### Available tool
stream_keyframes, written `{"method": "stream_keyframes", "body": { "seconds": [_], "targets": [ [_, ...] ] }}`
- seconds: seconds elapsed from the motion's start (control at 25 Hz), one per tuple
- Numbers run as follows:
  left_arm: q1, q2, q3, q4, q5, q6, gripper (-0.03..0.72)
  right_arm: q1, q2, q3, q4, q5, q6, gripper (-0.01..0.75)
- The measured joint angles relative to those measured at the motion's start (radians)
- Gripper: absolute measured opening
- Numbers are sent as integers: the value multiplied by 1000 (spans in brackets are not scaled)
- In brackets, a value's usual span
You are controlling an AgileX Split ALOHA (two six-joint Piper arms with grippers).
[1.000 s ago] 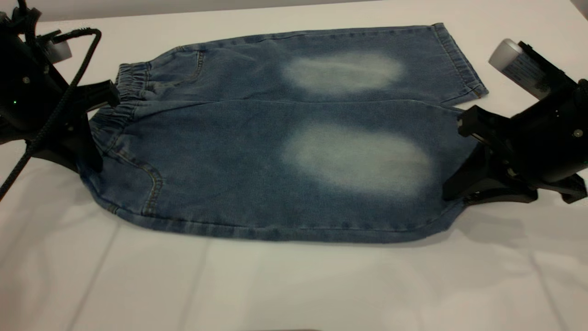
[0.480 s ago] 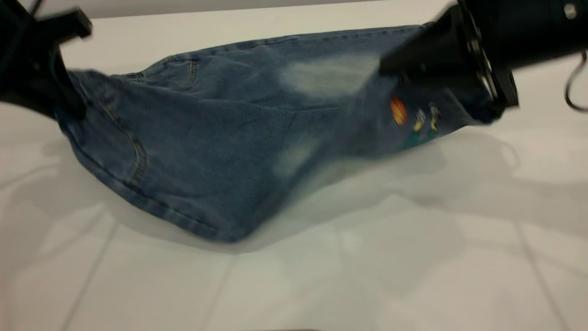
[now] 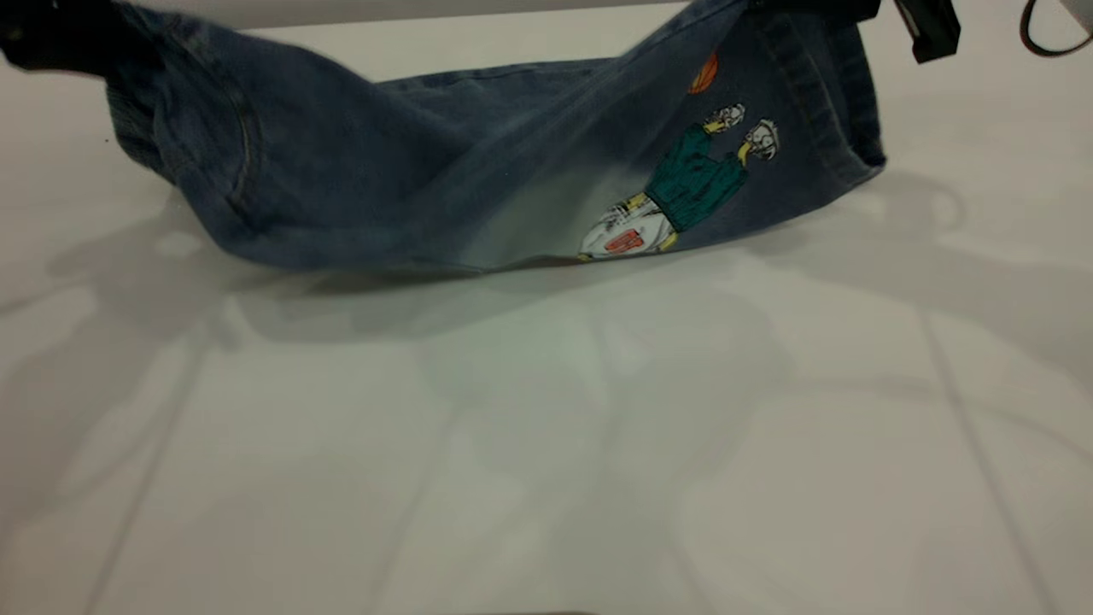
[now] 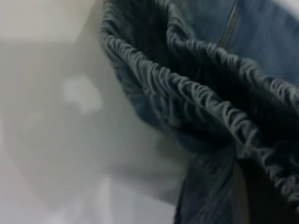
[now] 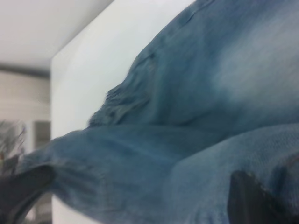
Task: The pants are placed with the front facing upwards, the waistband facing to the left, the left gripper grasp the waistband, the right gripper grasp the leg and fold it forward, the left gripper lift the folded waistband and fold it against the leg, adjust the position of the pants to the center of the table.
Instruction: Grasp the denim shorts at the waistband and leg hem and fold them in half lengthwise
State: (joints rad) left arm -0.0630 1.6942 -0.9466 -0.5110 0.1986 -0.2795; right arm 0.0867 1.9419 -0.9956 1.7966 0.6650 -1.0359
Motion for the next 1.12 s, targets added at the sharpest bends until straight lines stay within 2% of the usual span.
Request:
{"method": "stream_keyframes", "body": {
  "seconds": [0.24, 0.52, 0.88, 1.12],
  "targets": [
    [0, 75, 0, -127, -131, -22, 69, -1, 140, -130, 0, -15, 67, 27],
    [0, 212, 0, -379, -243, -45, 69, -1, 274, -265, 0, -17, 150, 27],
    [0, 254, -127, -449, -239, -47, 69, -22, 331, -396, 0, 9, 238, 27],
    [34, 271, -163, -611, -272, -51, 69, -83, 331, -408, -1, -43, 266, 27]
  ]
}}
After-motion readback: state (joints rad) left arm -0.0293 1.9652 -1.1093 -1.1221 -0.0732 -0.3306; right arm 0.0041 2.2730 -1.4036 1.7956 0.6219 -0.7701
